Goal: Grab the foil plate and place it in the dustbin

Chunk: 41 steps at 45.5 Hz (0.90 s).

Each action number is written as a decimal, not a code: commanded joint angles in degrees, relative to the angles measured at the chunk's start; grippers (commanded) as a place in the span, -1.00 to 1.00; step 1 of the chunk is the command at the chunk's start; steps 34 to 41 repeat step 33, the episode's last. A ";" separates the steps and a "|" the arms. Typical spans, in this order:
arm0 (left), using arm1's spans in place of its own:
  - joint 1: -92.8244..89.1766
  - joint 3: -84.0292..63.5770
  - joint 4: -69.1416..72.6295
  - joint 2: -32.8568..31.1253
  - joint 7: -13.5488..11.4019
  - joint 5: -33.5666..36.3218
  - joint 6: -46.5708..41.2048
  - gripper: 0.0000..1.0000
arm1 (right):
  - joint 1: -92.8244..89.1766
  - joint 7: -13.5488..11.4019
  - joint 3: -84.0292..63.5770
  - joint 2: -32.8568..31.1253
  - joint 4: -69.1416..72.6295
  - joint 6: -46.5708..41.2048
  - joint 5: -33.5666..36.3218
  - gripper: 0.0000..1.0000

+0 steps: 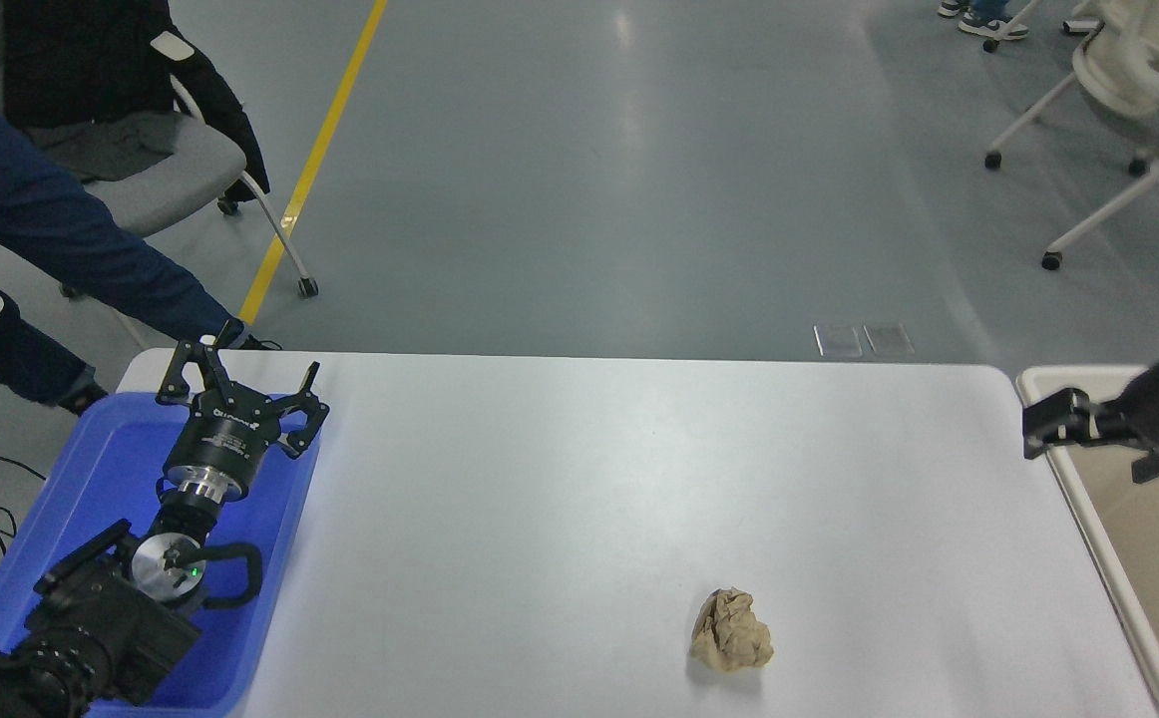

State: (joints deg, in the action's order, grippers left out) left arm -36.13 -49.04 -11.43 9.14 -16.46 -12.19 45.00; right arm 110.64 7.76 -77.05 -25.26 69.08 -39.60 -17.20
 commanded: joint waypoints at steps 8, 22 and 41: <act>0.00 0.00 0.00 0.00 -0.15 -0.12 0.00 1.00 | 18.29 0.06 0.85 5.22 10.90 -5.40 1.03 1.00; 0.00 0.00 0.00 0.00 -0.24 -0.12 0.00 1.00 | 23.75 -0.11 -2.40 3.73 10.81 -5.40 1.03 1.00; 0.00 0.00 0.00 -0.08 -0.24 -0.03 0.00 1.00 | 24.72 -0.11 -2.49 2.85 10.46 -5.40 0.94 1.00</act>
